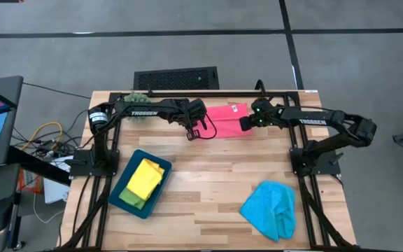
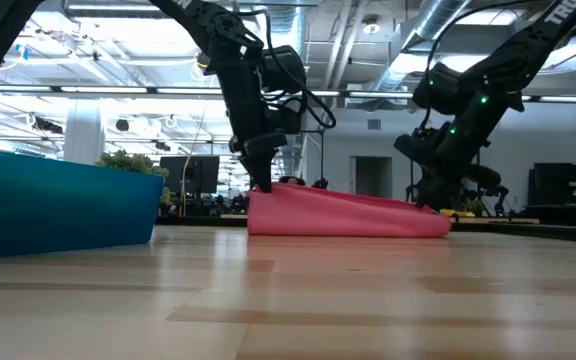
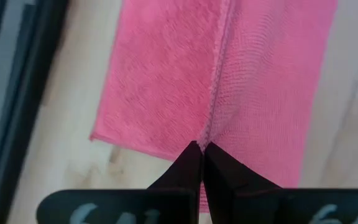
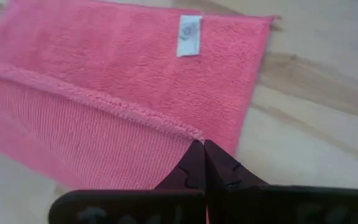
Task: Fold microfiber towels
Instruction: Fold the pink microfiber towel
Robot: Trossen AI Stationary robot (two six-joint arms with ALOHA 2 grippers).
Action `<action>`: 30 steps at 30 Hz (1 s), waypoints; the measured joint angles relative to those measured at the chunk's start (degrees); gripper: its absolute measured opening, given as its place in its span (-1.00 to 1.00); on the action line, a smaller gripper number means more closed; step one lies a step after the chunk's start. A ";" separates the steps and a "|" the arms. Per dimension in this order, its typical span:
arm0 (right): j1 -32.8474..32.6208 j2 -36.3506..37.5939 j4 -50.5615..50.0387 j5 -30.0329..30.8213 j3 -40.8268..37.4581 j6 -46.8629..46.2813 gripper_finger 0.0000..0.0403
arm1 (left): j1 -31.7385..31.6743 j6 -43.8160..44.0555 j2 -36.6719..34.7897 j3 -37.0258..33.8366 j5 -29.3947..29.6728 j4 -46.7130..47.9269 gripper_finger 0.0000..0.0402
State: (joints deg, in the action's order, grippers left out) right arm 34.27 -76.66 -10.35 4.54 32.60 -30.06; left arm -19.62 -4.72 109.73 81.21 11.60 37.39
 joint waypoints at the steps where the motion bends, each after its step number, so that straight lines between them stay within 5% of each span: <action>1: 0.28 -0.30 0.06 -0.06 0.00 0.00 -0.96 | -0.02 -0.26 0.00 0.00 0.28 -0.43 -1.00; 17: 3.96 -0.79 4.94 -0.12 3.28 2.03 -0.96 | -2.71 0.77 0.01 0.00 -0.69 -0.99 -1.00; 30: 3.35 -11.49 2.73 -1.07 9.95 4.77 -0.96 | -3.39 0.48 0.02 0.00 -0.81 -1.72 -1.00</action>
State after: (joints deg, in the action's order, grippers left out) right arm 37.63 -88.14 -7.61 3.47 42.55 -25.29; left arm -23.00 -4.24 109.75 81.21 10.79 35.67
